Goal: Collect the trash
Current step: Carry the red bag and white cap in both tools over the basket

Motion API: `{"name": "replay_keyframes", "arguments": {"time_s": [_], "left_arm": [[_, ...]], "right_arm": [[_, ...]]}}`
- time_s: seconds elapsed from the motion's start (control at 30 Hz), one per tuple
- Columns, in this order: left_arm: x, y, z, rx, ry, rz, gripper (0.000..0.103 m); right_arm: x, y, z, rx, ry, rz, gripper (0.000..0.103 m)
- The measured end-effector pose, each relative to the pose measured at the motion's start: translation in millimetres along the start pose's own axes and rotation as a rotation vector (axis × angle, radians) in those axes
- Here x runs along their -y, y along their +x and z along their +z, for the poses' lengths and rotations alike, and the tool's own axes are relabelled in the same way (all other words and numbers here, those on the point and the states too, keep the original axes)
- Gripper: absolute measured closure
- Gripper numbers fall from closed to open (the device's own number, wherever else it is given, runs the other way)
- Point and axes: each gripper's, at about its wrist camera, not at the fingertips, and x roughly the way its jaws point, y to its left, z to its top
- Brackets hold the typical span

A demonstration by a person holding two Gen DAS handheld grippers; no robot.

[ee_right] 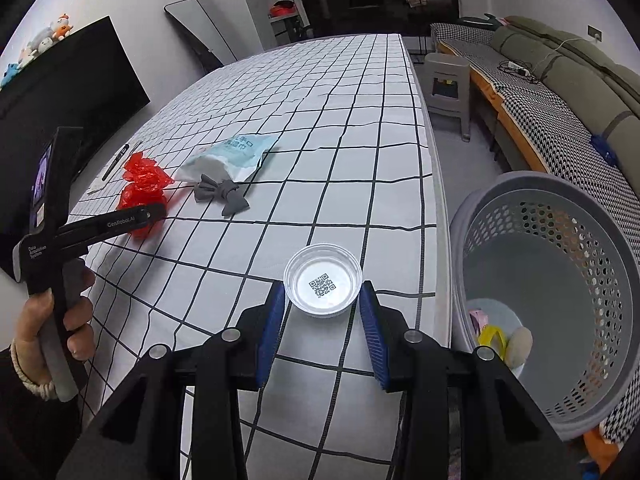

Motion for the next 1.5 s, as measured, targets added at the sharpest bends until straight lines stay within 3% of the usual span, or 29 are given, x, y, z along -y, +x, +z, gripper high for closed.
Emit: {"name": "replay_keyframes", "arguments": {"time_s": [0.13,0.47,0.73,1.0,1.23,1.5], "left_arm": [[1.5,-8.9,-2.0,0.025,0.007,-0.013,0.055],[9.7,-54.6,-17.1,0.120,0.036,-0.008,0.055],[35.4,-90.7,-37.7,0.173,0.069,-0.062,0.055],[101.6,-109.1,-54.2,0.181,0.145,-0.178,0.055],[182.7,-112.2,-60.7,0.150,0.256,-0.287,0.055],[261.5,-108.6,-75.3,0.119,0.395,-0.335,0.055]], "right_arm": [[-0.5,-0.7,-0.7,0.000,-0.002,-0.002,0.066],[-2.3,-7.7,-0.3,0.017,-0.004,-0.001,0.066],[10.2,-26.0,-6.5,0.049,0.015,-0.011,0.066],[54.6,-54.2,-18.4,0.083,0.085,-0.062,0.066],[121.6,-85.1,-32.3,0.120,0.197,-0.159,0.066],[183.6,-94.9,-48.9,0.120,0.286,-0.236,0.066]]}}
